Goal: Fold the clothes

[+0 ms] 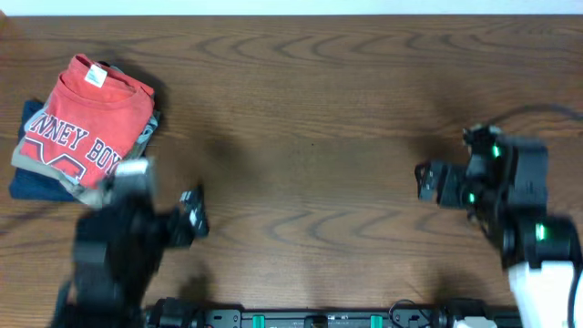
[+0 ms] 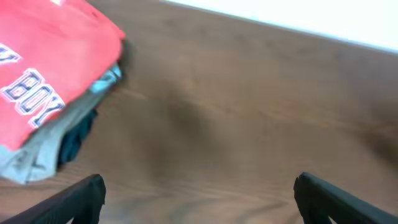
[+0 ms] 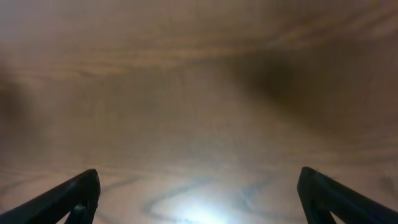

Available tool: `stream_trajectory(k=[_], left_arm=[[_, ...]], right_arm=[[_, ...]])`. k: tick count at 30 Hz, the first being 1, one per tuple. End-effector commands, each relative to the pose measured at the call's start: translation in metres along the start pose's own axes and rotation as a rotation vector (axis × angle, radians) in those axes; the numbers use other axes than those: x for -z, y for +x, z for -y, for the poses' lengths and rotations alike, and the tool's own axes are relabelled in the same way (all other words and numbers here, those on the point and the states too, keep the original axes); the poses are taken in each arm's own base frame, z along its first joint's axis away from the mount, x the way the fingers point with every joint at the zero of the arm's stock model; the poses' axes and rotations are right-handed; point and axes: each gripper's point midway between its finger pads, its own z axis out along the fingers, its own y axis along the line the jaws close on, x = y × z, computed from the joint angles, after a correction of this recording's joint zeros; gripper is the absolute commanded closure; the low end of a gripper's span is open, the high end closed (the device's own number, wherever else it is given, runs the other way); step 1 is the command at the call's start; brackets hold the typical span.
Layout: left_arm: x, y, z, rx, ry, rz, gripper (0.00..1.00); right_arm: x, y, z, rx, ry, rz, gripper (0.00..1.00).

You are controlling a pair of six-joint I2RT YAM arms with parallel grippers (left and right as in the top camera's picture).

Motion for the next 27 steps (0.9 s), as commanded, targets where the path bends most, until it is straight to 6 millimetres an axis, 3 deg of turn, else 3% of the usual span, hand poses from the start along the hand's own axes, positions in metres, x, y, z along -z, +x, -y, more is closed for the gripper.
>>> stream_trajectory(k=[1,5,8,14,23,27], left_arm=[[0.019,0.011,-0.012,0.016,-0.023,0.085,0.02],[0.048,0.018,-0.014,0.018,0.004,0.177,0.02],[0.060,0.025,-0.016,0.019,0.013,0.206,0.02],[0.060,0.041,-0.020,0.018,-0.002,0.158,0.02],[0.057,0.070,-0.029,0.014,-0.037,0.039,0.02],[0.057,0.070,-0.029,0.014,-0.036,0.040,0.02]], right_arm=[[0.006,0.016,0.003,0.020,-0.004,0.050,0.01],[0.014,0.037,0.006,0.020,-0.004,0.049,0.01],[0.017,0.056,0.009,0.010,0.007,-0.007,0.01],[0.019,0.081,0.014,-0.006,0.028,-0.109,0.01],[0.019,0.083,0.015,-0.007,0.030,-0.118,0.01],[0.019,0.083,0.014,-0.007,0.030,-0.118,0.01]])
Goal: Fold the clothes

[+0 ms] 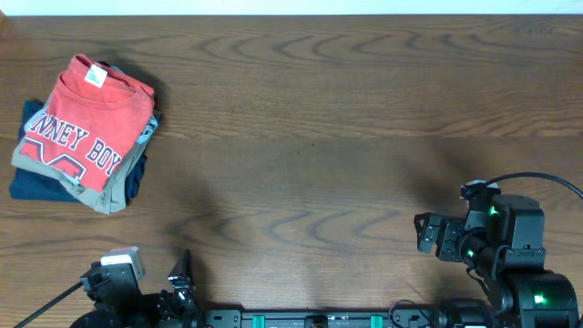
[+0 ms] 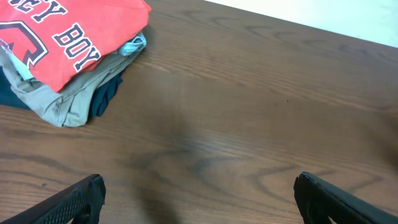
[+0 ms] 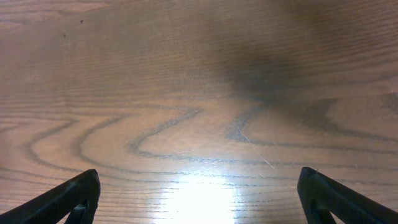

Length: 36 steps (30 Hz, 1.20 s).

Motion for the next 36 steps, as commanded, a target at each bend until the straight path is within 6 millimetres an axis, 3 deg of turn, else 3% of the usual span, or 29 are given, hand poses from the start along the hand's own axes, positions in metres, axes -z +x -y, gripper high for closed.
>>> stream_trajectory(k=[1,8,15,26,36], left_arm=[[-0.001,0.000,-0.003,0.013,-0.016,0.003,0.02],[-0.001,0.000,-0.003,0.013,-0.016,0.003,0.02],[-0.001,0.000,-0.003,0.013,-0.016,0.003,0.02],[-0.001,0.000,-0.003,0.013,-0.016,0.003,0.02],[-0.001,0.000,-0.003,0.013,-0.016,0.003,0.02]], right_arm=[[-0.001,0.002,0.001,0.010,0.004,-0.005,0.01],[0.005,-0.002,0.007,0.021,0.038,0.047,0.01],[0.014,-0.036,-0.003,0.206,-0.007,0.362,0.01],[0.012,-0.048,-0.017,0.303,-0.099,0.771,0.01],[0.010,-0.075,-0.022,0.428,-0.073,1.045,0.01]])
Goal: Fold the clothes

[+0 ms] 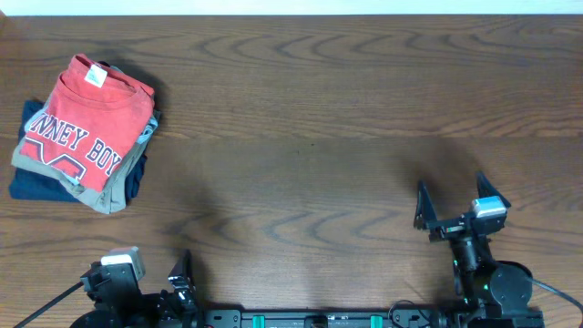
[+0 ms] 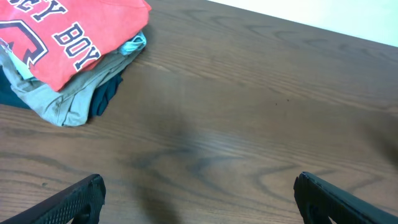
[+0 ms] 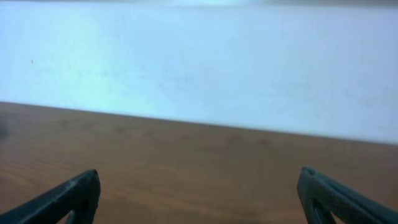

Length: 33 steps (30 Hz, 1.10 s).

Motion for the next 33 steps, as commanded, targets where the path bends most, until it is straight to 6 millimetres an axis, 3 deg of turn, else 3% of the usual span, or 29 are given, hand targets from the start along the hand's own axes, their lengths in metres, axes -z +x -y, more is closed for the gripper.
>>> stream_trajectory(k=[1,10,33], left_arm=[[0.000,0.000,-0.003,0.013,-0.015,0.005,0.02],[0.000,0.000,-0.003,0.013,-0.015,0.005,0.02],[0.000,0.000,-0.003,0.013,-0.015,0.005,0.02]], right_arm=[[-0.005,0.018,-0.001,0.101,-0.004,0.025,0.01],[-0.004,0.061,0.002,0.121,0.002,-0.133,0.01],[-0.004,0.061,0.002,0.120,0.002,-0.132,0.01]])
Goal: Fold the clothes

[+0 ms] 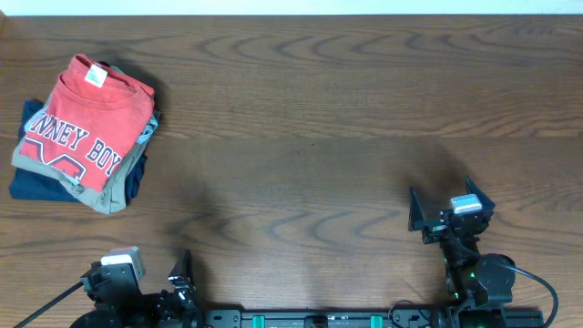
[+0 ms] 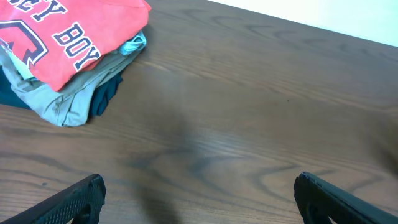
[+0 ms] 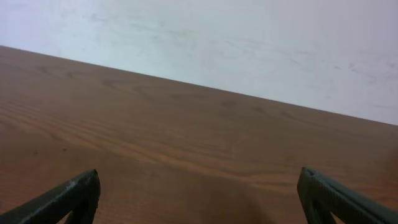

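A stack of folded clothes lies at the table's far left, a red printed T-shirt (image 1: 86,118) on top of a grey garment (image 1: 114,193) and a dark blue one (image 1: 32,182). The left wrist view shows the same stack (image 2: 68,37) at upper left. My left gripper (image 1: 180,278) sits at the front edge, well short of the stack, open and holding nothing (image 2: 199,199). My right gripper (image 1: 444,205) is at the front right, open and holding nothing (image 3: 199,199), facing the far side of the table.
The brown wooden table (image 1: 310,137) spreads between the two arms. A black rail (image 1: 319,319) runs along the front edge. A white wall (image 3: 249,43) rises beyond the table's far edge.
My right gripper has shifted slightly left at the front edge and now looks lower, with more table and less wall in its view. The left arm and the stack are unchanged.
First my left gripper was close beside the stack and my right arm stood out over the right of the table. Then the left arm was back at the front edge and the right arm nearer it. Later the right gripper faced the far wall, as now.
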Available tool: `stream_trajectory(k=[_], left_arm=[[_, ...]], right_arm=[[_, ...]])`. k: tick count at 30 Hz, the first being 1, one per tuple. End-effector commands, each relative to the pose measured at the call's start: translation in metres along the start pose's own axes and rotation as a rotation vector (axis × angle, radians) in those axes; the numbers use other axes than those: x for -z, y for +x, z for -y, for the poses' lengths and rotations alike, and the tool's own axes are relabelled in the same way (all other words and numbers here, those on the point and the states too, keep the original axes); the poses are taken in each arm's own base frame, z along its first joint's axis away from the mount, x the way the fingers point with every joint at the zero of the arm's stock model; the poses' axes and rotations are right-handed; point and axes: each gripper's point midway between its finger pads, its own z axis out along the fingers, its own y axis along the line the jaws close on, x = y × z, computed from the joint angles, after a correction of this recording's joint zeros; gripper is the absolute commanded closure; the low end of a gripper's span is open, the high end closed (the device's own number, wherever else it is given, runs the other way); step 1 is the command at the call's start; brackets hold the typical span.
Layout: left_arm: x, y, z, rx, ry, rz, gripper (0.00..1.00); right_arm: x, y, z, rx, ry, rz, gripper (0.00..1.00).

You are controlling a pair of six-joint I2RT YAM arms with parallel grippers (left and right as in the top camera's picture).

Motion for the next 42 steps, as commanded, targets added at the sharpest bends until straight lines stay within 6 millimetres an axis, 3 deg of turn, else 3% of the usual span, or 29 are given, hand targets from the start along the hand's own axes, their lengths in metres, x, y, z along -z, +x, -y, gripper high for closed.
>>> stream_trajectory(k=[1,16,21,30,42], left_arm=[[0.000,0.000,-0.003,0.013,-0.015,0.005,0.02],[-0.001,0.000,-0.004,0.015,-0.021,0.006,0.02],[-0.010,-0.007,-0.018,0.024,-0.108,0.060,0.02],[-0.076,0.007,-0.029,0.038,-0.122,0.166,0.02],[-0.138,-0.018,-0.026,0.059,-0.052,0.459,0.02]], right_arm=[[0.000,0.000,-0.001,0.015,0.000,0.001,0.01],[0.000,0.000,-0.001,0.015,0.000,0.001,0.01],[0.000,0.000,-0.001,0.015,0.000,0.001,0.01],[0.000,0.000,-0.001,0.015,0.000,0.001,0.01],[0.000,0.000,-0.001,0.015,0.000,0.001,0.01]])
